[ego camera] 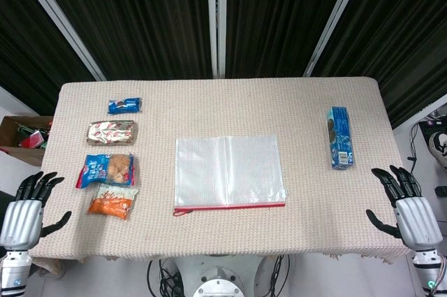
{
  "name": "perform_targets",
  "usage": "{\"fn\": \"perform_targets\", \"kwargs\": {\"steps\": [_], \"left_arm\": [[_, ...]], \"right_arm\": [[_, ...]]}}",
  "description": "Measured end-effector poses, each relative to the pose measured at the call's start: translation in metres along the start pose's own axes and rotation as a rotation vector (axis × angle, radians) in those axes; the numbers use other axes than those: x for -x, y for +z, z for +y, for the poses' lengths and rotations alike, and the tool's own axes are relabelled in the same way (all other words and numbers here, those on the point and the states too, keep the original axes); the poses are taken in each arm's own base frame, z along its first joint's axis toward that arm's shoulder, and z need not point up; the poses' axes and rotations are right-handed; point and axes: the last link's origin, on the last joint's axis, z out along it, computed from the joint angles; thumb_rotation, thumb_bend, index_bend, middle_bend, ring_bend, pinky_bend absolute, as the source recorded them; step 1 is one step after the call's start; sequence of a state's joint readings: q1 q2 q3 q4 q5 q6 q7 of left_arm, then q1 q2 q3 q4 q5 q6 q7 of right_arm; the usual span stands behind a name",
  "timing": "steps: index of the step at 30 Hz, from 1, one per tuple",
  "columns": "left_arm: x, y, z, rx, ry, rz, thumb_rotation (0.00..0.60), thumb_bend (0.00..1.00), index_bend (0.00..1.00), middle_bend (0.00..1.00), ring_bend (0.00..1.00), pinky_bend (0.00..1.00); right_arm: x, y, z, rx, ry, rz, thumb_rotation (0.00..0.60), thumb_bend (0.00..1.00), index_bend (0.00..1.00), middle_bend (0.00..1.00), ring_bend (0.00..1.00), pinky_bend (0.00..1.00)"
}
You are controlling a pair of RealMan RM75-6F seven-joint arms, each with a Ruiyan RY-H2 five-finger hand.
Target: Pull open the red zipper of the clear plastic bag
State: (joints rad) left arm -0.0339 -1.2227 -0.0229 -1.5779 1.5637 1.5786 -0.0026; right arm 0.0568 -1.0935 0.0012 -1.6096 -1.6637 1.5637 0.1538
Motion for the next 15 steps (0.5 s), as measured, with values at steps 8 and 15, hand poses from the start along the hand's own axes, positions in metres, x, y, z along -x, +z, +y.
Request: {"fn": "perform_targets", "kwargs": {"steps": [8,15], "left_arm": [[0.000,0.000,0.004,0.011,-0.002,-0.005,0.600,0.20,0.22,0.14,0.09,0.11],[0.001,-0.001,0.009,0.038,-0.022,0.006,0.600,0.20,0.22,0.14,0.09,0.11]], "right_arm": [[0.010,0.013,-0.011,-0.068,0.014,-0.054,0.600,0.18,0.11,0.13,0.00,0.00],[0.038,0.047,-0.054,-0.251,0.025,-0.204,0.600,0.18,0.04,0.09,0.00,0.00]]}}
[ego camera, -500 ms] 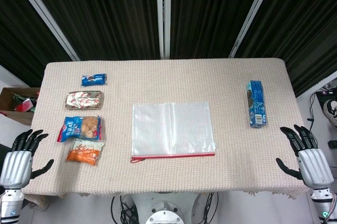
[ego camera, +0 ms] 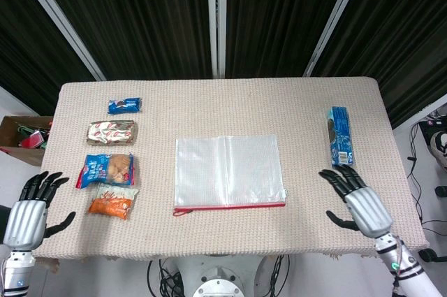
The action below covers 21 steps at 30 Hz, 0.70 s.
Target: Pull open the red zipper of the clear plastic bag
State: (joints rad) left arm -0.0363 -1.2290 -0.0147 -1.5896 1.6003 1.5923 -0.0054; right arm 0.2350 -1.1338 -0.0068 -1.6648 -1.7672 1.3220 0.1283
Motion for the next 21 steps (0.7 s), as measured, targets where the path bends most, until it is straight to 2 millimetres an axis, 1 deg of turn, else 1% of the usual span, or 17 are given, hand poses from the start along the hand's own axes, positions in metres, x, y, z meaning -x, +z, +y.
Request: {"fn": "perform_targets", "kwargs": {"steps": [3,4,6,10,13,16,19,21], "left_arm": [[0.000,0.000,0.000,0.005,-0.006,0.003,0.600,0.20,0.22,0.14,0.09,0.11],[0.000,-0.001,0.000,0.006,-0.008,0.003,0.600,0.20,0.22,0.14,0.09,0.11],[0.001,-0.001,0.000,0.005,-0.014,0.003,0.600,0.20,0.22,0.14,0.09,0.11],[0.003,0.000,-0.004,-0.002,-0.018,-0.002,0.600,0.20,0.22,0.14,0.09,0.11],[0.003,0.000,-0.008,-0.011,-0.022,-0.001,0.600,0.20,0.22,0.14,0.09,0.11],[0.004,0.001,-0.011,-0.020,-0.029,0.001,0.600,0.20,0.22,0.14,0.09,0.11],[0.006,0.002,-0.014,-0.022,-0.030,-0.006,0.600,0.20,0.22,0.14,0.09,0.11],[0.007,0.002,-0.016,-0.027,-0.032,-0.009,0.600,0.20,0.22,0.14,0.09,0.11]], "right_arm": [[0.017,0.029,-0.020,-0.082,0.010,-0.084,0.600,0.18,0.00,0.06,0.00,0.00],[0.025,0.043,-0.029,-0.116,0.015,-0.116,0.600,0.17,0.00,0.05,0.00,0.00],[0.038,0.063,-0.045,-0.162,0.031,-0.155,0.600,0.16,0.00,0.03,0.00,0.00],[0.069,0.108,-0.085,-0.256,0.067,-0.205,0.600,0.15,0.00,0.00,0.00,0.00],[0.090,0.136,-0.113,-0.307,0.073,-0.228,0.600,0.15,0.00,0.00,0.00,0.00],[0.107,0.160,-0.136,-0.339,0.071,-0.249,0.600,0.14,0.00,0.00,0.00,0.00],[0.121,0.179,-0.152,-0.355,0.058,-0.266,0.600,0.14,0.00,0.00,0.00,0.00],[0.128,0.188,-0.160,-0.361,0.046,-0.272,0.600,0.14,0.00,0.00,0.00,0.00]]}}
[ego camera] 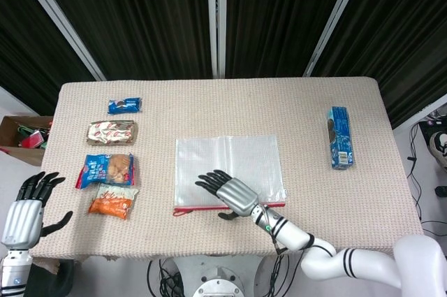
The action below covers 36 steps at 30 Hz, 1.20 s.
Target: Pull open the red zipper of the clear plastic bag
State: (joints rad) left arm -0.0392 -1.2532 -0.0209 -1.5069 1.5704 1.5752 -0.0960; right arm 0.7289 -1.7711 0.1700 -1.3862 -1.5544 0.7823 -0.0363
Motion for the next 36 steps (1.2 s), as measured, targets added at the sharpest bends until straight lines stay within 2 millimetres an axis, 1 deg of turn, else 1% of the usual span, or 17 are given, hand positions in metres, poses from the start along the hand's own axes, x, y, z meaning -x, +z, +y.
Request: {"fn": "perform_targets", "kwargs": {"steps": [6,10,13,16,19,20,21,23,26,31,36], "left_arm": [[0.004,0.000,-0.005,-0.013,-0.010,-0.009,0.600,0.20,0.22,0.14,0.09,0.11],[0.005,0.001,-0.007,-0.014,-0.013,-0.012,0.600,0.20,0.22,0.14,0.09,0.11],[0.007,0.002,-0.008,-0.014,-0.014,-0.016,0.600,0.20,0.22,0.14,0.09,0.11],[0.008,0.002,-0.009,-0.014,-0.017,-0.018,0.600,0.20,0.22,0.14,0.09,0.11],[0.008,0.002,-0.011,-0.018,-0.019,-0.018,0.600,0.20,0.22,0.14,0.09,0.11],[0.008,0.002,-0.012,-0.021,-0.020,-0.019,0.600,0.20,0.22,0.14,0.09,0.11],[0.008,0.001,-0.013,-0.022,-0.020,-0.019,0.600,0.20,0.22,0.14,0.09,0.11],[0.009,0.001,-0.014,-0.025,-0.021,-0.022,0.600,0.20,0.22,0.14,0.09,0.11],[0.010,0.001,-0.014,-0.024,-0.026,-0.021,0.600,0.20,0.22,0.14,0.09,0.11],[0.011,0.001,-0.016,-0.030,-0.031,-0.023,0.600,0.20,0.22,0.14,0.09,0.11],[0.013,0.000,-0.019,-0.040,-0.035,-0.029,0.600,0.20,0.22,0.14,0.09,0.11]], "right_arm": [[0.006,0.038,-0.003,0.013,-0.054,-0.002,0.600,0.14,0.00,0.00,0.00,0.00],[-0.002,0.066,-0.004,0.038,-0.073,0.024,0.600,0.15,0.00,0.00,0.00,0.00],[-0.009,0.083,-0.004,0.058,-0.087,0.043,0.600,0.15,0.00,0.00,0.00,0.00],[-0.016,0.096,-0.009,0.050,-0.101,0.046,0.600,0.16,0.00,0.00,0.00,0.00],[-0.019,0.098,-0.016,0.018,-0.087,0.042,0.600,0.17,0.03,0.03,0.00,0.00],[-0.020,0.098,-0.018,0.005,-0.082,0.040,0.600,0.17,0.07,0.05,0.00,0.00],[-0.022,0.099,-0.021,-0.010,-0.080,0.037,0.600,0.18,0.13,0.07,0.00,0.00],[-0.024,0.101,-0.028,-0.053,-0.097,0.024,0.600,0.18,0.21,0.08,0.00,0.00],[-0.023,0.107,-0.036,-0.101,-0.161,0.000,0.600,0.19,0.28,0.09,0.00,0.00],[-0.015,0.118,-0.039,-0.130,-0.279,-0.033,0.600,0.19,0.30,0.09,0.00,0.00],[-0.007,0.127,-0.042,-0.144,-0.364,-0.043,0.600,0.21,0.30,0.09,0.00,0.00]]}}
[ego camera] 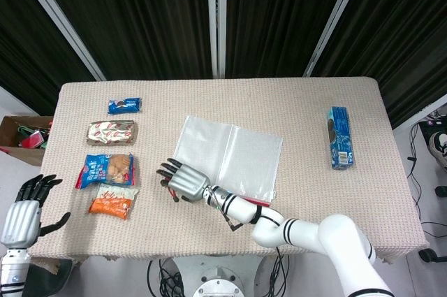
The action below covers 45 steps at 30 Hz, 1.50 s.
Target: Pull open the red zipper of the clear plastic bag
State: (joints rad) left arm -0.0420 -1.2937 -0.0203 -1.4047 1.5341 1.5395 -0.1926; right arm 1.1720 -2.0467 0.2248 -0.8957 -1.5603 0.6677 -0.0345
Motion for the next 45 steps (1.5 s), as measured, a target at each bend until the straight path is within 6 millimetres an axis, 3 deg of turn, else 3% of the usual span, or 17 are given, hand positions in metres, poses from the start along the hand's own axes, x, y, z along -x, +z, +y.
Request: {"fn": "perform_targets", "kwargs": {"steps": [23,33,41,45], "left_arm": [[-0.001,-0.001,-0.003,0.001,-0.016,0.009,0.600,0.20,0.22,0.14,0.09,0.12],[-0.002,-0.001,-0.002,0.005,-0.021,0.012,0.600,0.20,0.22,0.14,0.09,0.11],[0.001,0.004,0.003,0.038,-0.029,-0.007,0.600,0.20,0.22,0.14,0.09,0.11],[0.004,0.015,0.010,0.082,-0.047,-0.034,0.600,0.20,0.22,0.14,0.09,0.12]], "right_arm": [[0.009,0.009,-0.008,-0.033,-0.021,0.043,0.600,0.33,0.52,0.14,0.00,0.00],[0.006,0.009,-0.013,-0.050,-0.038,0.074,0.600,0.47,0.66,0.18,0.00,0.00],[-0.001,0.000,-0.013,-0.074,-0.037,0.135,0.600,0.49,0.82,0.24,0.00,0.00],[-0.010,-0.012,-0.012,-0.099,-0.021,0.197,0.600,0.49,0.85,0.25,0.00,0.00]]}}
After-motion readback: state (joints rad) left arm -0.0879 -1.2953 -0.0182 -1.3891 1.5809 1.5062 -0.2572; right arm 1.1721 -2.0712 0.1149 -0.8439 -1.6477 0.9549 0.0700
